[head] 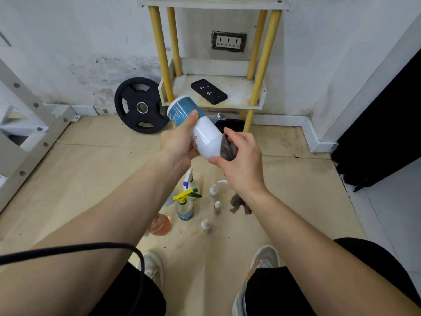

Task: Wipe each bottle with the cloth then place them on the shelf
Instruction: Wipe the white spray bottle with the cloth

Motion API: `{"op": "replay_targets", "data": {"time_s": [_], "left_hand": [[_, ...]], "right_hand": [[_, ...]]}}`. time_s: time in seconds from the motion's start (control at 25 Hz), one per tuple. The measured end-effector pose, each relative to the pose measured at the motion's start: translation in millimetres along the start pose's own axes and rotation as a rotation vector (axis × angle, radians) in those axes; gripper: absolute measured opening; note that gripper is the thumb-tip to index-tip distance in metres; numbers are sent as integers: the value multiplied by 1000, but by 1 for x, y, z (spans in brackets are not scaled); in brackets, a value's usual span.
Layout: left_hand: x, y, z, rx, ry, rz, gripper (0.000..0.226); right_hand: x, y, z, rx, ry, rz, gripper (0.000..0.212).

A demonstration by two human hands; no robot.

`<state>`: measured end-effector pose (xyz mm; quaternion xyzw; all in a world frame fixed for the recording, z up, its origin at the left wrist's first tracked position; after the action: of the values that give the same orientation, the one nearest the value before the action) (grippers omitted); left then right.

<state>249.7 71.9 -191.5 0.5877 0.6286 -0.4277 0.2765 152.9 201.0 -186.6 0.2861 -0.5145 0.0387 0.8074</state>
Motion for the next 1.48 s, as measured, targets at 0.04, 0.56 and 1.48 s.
{"op": "replay_targets", "data": {"time_s": [0.04,0.56,1.48], "left_hand": [[7,-3,3,7,56,-5,43],[51,-49,4,85,404,-148,55],[151,-75,27,631,-80,919,47]], "right_hand": [[-4,3,3,6,-16,1,74],[-58,83,25,-102,-314,241,23],[-162,7,53,96,-544,-175,46]]}}
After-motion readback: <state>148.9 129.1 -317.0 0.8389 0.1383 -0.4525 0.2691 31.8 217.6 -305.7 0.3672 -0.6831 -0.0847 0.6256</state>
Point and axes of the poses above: each hand's wrist, its own z-axis towards the middle knuckle, its own y-axis out of the back of the hand, x = y × z, the point moved 5 cm from there along z, towards the middle knuckle, and after that the axes turned 13 degrees about -x, right-handed, at the moved point
